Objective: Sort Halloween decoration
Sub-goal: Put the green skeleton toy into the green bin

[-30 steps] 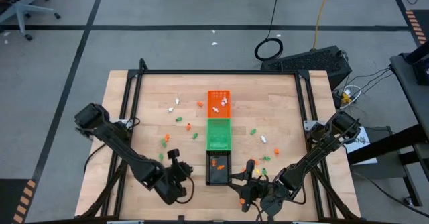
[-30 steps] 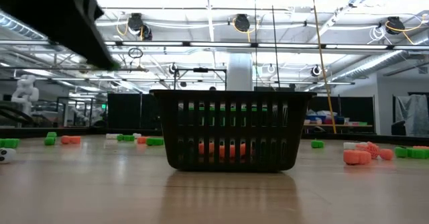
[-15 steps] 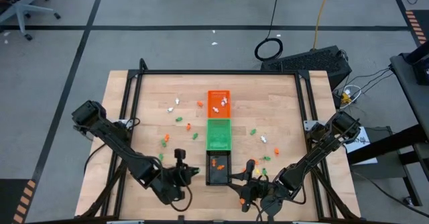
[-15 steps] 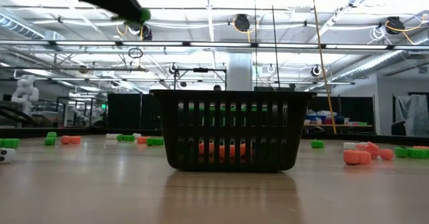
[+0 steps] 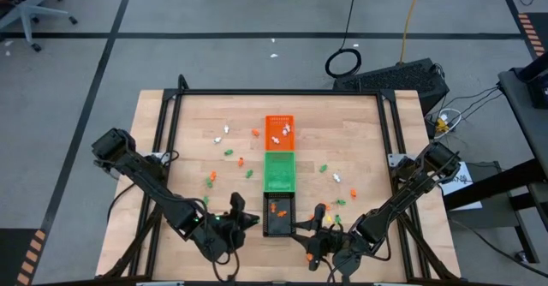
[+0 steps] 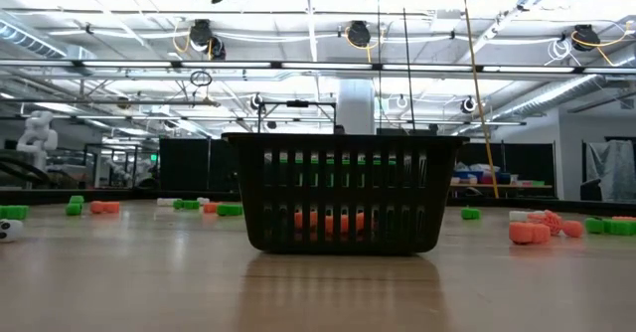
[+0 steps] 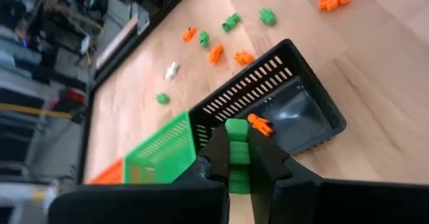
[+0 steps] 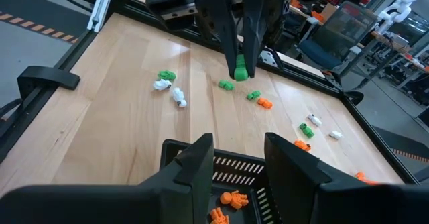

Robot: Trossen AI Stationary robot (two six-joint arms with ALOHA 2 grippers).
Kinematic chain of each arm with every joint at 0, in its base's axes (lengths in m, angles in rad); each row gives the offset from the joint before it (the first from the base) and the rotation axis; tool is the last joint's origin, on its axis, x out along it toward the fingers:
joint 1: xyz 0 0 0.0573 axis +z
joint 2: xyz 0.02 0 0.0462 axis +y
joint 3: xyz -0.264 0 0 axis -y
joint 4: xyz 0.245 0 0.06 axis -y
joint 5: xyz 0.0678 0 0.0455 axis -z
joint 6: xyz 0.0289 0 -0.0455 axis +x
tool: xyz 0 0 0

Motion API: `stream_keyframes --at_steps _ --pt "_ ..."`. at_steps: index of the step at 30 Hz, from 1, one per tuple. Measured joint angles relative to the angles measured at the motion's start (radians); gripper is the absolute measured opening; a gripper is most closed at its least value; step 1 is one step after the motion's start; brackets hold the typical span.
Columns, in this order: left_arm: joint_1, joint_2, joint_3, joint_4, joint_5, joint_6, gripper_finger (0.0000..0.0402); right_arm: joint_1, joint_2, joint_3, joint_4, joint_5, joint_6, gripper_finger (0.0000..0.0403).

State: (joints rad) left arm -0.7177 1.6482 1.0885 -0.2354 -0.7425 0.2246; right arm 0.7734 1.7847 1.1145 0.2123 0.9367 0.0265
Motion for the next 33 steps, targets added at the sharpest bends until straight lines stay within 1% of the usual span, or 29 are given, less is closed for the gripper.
stream_keyframes --at_steps 5,11,19,26,33 --pt "0.000 0.000 0.000 0.021 -0.003 0.156 0.0017 0.000 0.000 0.000 -0.002 0.000 0.015 0.0118" --pt "0.000 0.000 0.001 0.048 -0.022 0.231 0.0018 0.000 0.000 0.000 -0.008 0.000 0.036 0.0118" --pt "0.000 0.000 0.001 0.073 -0.023 0.281 0.0018 0.000 0.000 0.000 -0.008 -0.001 0.041 0.0118" --pt "0.001 0.000 0.001 0.073 -0.023 0.281 0.0018 0.000 0.000 0.000 -0.008 -0.001 0.067 0.0118" --pt "0.043 0.000 0.001 0.140 -0.023 0.260 0.0018 0.001 0.000 0.000 -0.009 -0.030 0.085 0.0118"
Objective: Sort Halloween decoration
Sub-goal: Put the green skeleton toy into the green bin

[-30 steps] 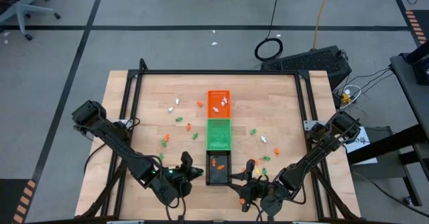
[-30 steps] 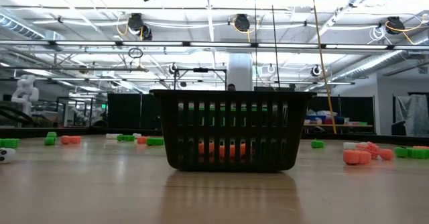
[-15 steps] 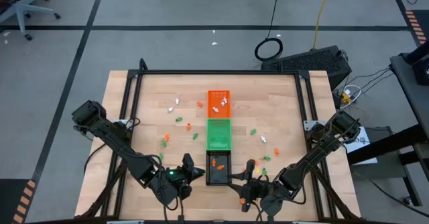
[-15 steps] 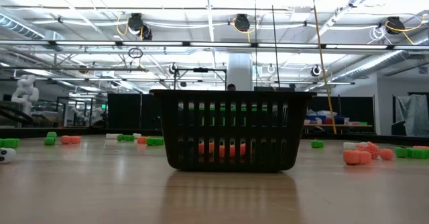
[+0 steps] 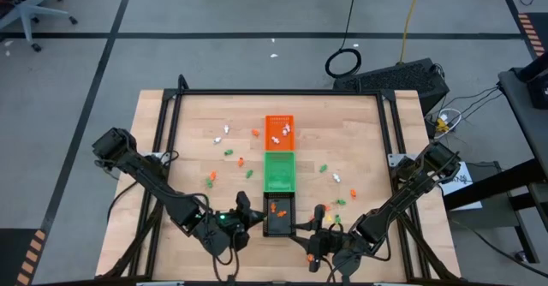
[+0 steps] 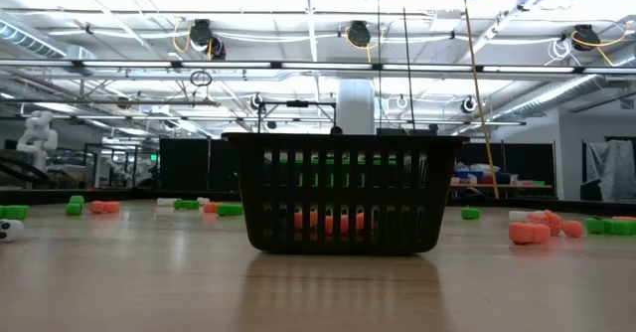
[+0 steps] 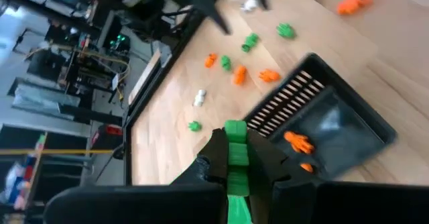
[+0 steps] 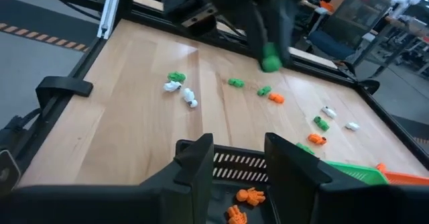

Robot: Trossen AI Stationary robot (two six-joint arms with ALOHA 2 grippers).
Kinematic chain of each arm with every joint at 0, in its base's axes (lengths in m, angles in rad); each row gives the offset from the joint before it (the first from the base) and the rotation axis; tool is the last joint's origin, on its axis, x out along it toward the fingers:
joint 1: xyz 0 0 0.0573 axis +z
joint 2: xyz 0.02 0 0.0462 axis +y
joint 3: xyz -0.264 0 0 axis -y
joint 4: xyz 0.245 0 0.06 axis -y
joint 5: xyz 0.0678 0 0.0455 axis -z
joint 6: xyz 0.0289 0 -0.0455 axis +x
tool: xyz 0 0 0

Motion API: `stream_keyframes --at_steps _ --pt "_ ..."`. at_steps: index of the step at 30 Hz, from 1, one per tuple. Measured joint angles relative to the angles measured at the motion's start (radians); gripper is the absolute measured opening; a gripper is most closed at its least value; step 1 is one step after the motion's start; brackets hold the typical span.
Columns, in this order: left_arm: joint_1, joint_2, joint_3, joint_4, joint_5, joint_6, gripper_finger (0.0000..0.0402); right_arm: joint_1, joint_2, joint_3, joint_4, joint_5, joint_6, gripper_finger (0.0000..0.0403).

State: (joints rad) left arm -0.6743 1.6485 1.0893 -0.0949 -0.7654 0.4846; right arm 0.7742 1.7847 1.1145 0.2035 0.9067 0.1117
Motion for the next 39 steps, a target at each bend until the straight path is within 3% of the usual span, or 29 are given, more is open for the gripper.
stream_keyframes --at_steps 6,15,23,28,39 --pt "0.105 0.000 0.000 0.038 0.024 -0.057 0.0018 0.000 0.000 0.000 -0.002 0.001 -0.009 0.0118" --pt "0.326 0.000 0.000 0.066 0.270 -0.157 0.0018 0.042 -0.002 0.000 -0.016 0.029 -0.071 0.0118" --pt "0.470 0.000 0.000 0.052 0.297 -0.350 0.0018 0.066 -0.003 0.000 -0.033 0.068 -0.071 0.0118" --pt "0.520 0.014 0.000 0.040 0.343 -0.478 0.0018 0.066 -0.003 0.000 -0.033 0.068 -0.071 0.0118" --pt "0.530 0.137 0.000 0.037 0.369 -0.482 0.0018 0.066 -0.003 0.000 -0.038 0.068 -0.070 0.0118"
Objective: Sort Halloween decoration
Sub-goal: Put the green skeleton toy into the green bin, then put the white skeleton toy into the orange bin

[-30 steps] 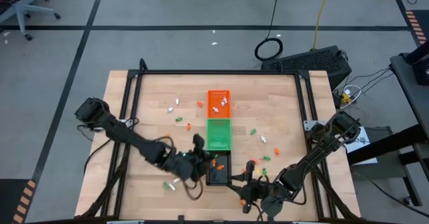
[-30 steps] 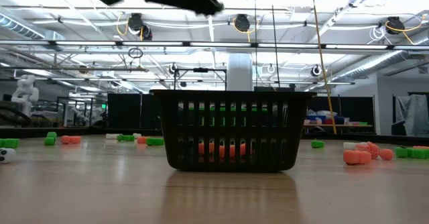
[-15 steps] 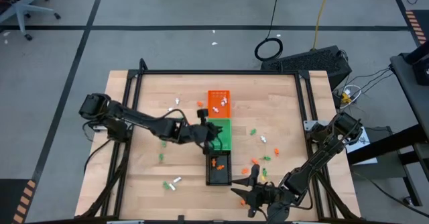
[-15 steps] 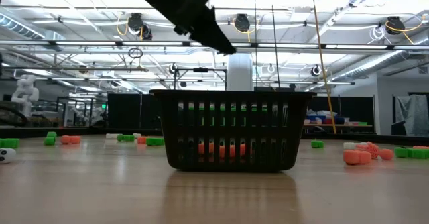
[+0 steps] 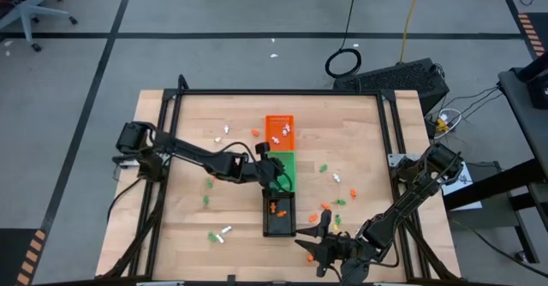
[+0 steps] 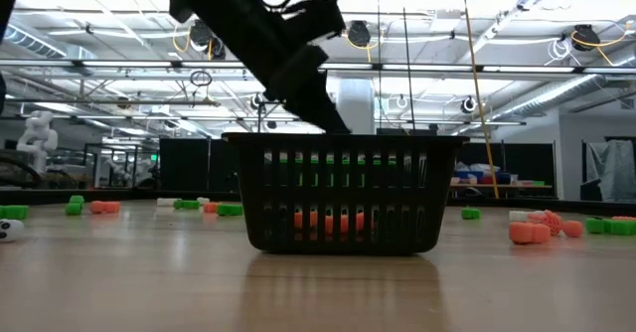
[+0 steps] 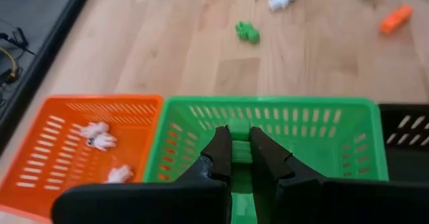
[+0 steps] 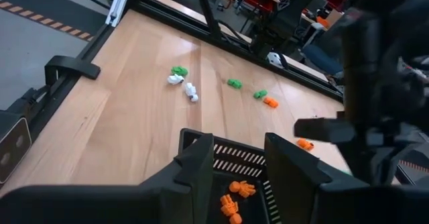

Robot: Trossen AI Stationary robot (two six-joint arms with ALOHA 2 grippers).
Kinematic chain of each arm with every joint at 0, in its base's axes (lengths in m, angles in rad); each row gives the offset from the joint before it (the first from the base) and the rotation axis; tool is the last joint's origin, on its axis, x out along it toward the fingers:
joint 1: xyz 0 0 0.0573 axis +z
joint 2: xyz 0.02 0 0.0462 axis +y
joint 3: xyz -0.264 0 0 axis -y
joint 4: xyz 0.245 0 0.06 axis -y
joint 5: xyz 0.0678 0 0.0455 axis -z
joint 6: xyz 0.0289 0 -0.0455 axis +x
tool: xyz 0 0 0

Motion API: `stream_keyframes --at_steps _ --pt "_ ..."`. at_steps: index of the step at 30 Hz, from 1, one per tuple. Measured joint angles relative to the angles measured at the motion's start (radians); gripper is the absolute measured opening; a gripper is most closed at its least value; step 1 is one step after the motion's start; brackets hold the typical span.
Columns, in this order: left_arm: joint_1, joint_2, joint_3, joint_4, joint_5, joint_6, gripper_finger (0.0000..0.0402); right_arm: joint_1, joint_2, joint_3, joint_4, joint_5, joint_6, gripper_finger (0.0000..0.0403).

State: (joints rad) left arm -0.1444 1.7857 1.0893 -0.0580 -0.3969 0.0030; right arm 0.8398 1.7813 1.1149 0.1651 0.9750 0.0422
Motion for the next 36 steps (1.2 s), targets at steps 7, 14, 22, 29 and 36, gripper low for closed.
stream_keyframes --at_steps 7,14,22,29,36 --pt "0.006 0.063 0.000 0.011 0.000 -0.044 0.0019 0.000 0.000 0.000 -0.002 -0.002 0.002 0.0118" --pt "0.016 0.053 -0.001 0.015 0.001 -0.154 0.0054 0.000 0.000 0.000 -0.002 -0.002 0.002 0.0118" --pt "0.005 0.037 -0.001 0.011 0.017 -0.190 0.0119 0.000 -0.002 0.000 0.035 0.027 0.015 0.0118" --pt "-0.109 -0.065 -0.001 -0.023 0.047 -0.250 0.0122 0.028 -0.113 0.010 -0.007 0.102 0.102 0.0118" --pt "-0.268 -0.185 -0.001 -0.119 -0.190 -0.179 0.0122 0.011 -0.199 0.010 -0.351 0.101 0.283 0.0118"
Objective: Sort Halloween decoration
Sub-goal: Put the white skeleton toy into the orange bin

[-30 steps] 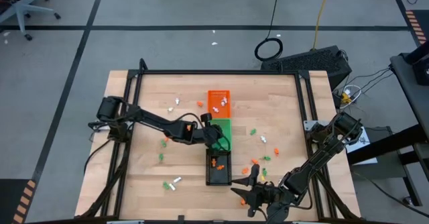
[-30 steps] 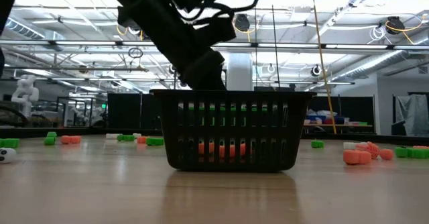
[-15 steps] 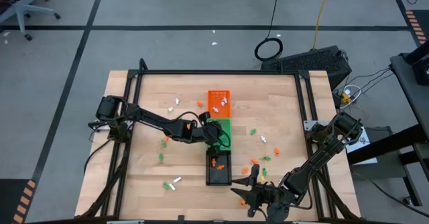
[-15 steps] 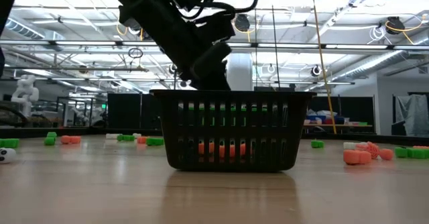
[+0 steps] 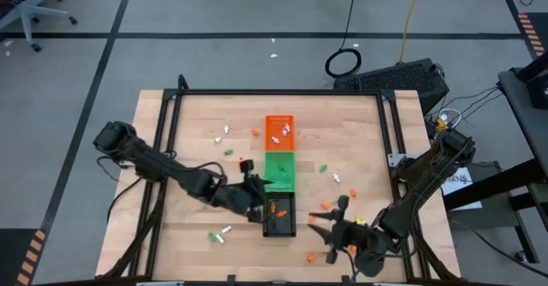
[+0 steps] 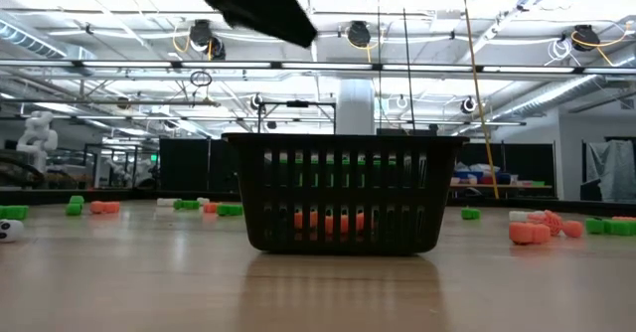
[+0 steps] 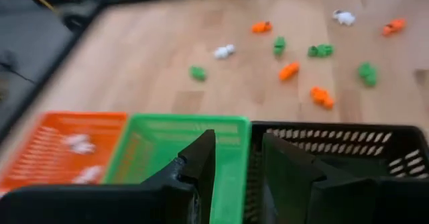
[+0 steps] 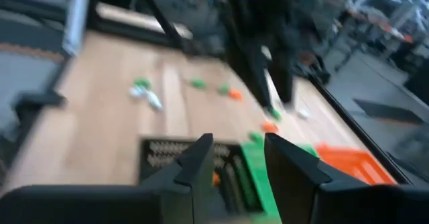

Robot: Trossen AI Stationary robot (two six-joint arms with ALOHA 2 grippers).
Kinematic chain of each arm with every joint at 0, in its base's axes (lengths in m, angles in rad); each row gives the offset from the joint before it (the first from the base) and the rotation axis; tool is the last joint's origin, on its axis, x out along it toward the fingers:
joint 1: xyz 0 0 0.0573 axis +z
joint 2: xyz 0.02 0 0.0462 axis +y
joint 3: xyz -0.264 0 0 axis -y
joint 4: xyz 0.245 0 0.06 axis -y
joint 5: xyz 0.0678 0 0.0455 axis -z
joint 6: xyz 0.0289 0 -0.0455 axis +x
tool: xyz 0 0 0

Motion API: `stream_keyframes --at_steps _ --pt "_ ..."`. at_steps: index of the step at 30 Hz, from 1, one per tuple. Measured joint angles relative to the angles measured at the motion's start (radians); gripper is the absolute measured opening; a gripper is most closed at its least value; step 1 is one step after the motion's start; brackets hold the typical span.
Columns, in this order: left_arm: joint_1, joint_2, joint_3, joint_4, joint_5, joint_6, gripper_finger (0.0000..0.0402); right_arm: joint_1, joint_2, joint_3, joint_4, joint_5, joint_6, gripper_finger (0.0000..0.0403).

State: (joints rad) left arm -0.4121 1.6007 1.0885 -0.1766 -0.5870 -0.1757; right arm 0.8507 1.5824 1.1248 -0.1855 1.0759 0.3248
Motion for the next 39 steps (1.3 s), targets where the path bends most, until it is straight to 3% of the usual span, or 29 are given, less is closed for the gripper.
stream_keyframes --at_steps 6,11,15,19,24,30,39 --pt "-0.046 -0.050 0.001 -0.272 -0.201 -0.075 0.0122 -0.103 -0.046 0.000 -0.356 -0.128 0.227 0.0113" --pt "-0.024 -0.051 -0.017 -0.436 -0.206 -0.241 0.0122 -0.207 -0.051 -0.001 -0.561 -0.340 0.283 0.0095" --pt "-0.024 -0.051 -0.065 -0.408 -0.188 -0.274 0.0122 -0.263 -0.051 -0.001 -0.681 -0.483 0.235 0.0086" --pt "-0.024 -0.051 -0.105 -0.360 -0.135 -0.324 0.0122 -0.295 -0.054 -0.010 -0.762 -0.538 0.188 0.0084" --pt "-0.030 -0.051 -0.152 -0.260 -0.105 -0.359 0.0122 -0.351 -0.094 -0.101 -0.728 -0.604 0.167 0.0084" --pt "-0.035 -0.050 -0.166 -0.252 -0.087 -0.426 0.0122 -0.399 -0.196 -0.307 -0.516 -0.612 0.214 0.0088" --pt "-0.040 -0.050 -0.167 -0.258 -0.088 -0.421 0.0122 -0.412 -0.265 -0.540 -0.345 -0.604 0.343 0.0141"
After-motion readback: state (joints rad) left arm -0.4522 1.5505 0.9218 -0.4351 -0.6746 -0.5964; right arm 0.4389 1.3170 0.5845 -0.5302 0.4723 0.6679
